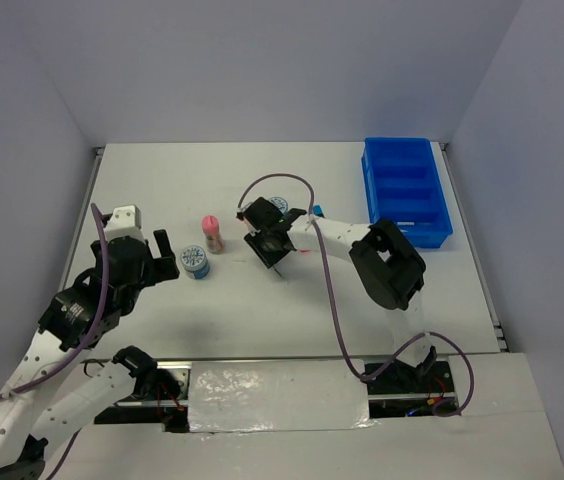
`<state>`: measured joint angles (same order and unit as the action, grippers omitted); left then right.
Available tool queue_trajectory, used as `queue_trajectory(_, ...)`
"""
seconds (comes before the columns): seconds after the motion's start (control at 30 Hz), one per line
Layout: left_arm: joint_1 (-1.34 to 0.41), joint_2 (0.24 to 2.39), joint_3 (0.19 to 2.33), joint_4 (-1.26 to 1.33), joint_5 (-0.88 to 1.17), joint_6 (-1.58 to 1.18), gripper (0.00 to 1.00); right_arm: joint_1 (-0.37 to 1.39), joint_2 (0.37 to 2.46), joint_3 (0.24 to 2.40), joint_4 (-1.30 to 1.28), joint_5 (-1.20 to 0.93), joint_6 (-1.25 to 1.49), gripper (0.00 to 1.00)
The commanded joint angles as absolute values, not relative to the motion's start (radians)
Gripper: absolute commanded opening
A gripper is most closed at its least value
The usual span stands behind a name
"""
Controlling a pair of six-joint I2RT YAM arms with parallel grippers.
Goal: Sort the stationery into containers
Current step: Pick up the pen from the center of the board.
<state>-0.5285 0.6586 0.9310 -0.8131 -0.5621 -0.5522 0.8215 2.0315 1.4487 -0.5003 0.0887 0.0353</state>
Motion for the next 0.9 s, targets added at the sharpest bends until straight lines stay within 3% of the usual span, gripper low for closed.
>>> queue_trajectory(0.0, -0.525, 0.653, 0.934, -0.778, -0.551, -0.537, 0.99, 0.815, 2.072, 1.459, -0.502, 0.049, 0.018, 0.41)
queue_trajectory(0.17, -0.526, 0.649, 0.934, -0.778, -0.549, -0.540, 0.99, 0.815, 2.102, 1.430, -0.494, 0.012, 0.021, 0.36)
queue_trajectory(0.23, -0.526, 0.647, 0.934, -0.778, -0.545, -0.537, 0.99, 0.816, 2.102, 1.419, -0.495, 0.012, 0.028, 0.29)
queue_trajectory(0.27, -0.525, 0.649, 0.934, -0.776, -0.543, -0.537, 0.99, 0.816, 2.100, 1.416, -0.499, 0.015, 0.028, 0.23)
queue_trajectory(0.3, -0.525, 0.650, 0.936, -0.776, -0.538, -0.537, 0.99, 0.815, 2.097, 1.410, -0.499, 0.020, 0.034, 0.00)
queue_trajectory(0.57, -0.525, 0.778, 0.977, -0.784, -0.416, -0.687, 0.99, 0.810, 1.904, 1.342, -0.502, 0.132, 0.178, 0.00)
queue_trajectory(0.7, -0.532, 0.880, 0.957, -0.712, -0.309, -0.791, 0.99, 0.810, 1.630, 1.186, -0.453, 0.152, 0.317, 0.00)
queue_trajectory(0.87, -0.630, 1.000, 0.948, -0.637, -0.408, -1.015, 0.99, 0.810, 1.310, 1.100, -0.506, 0.239, 0.362, 0.00)
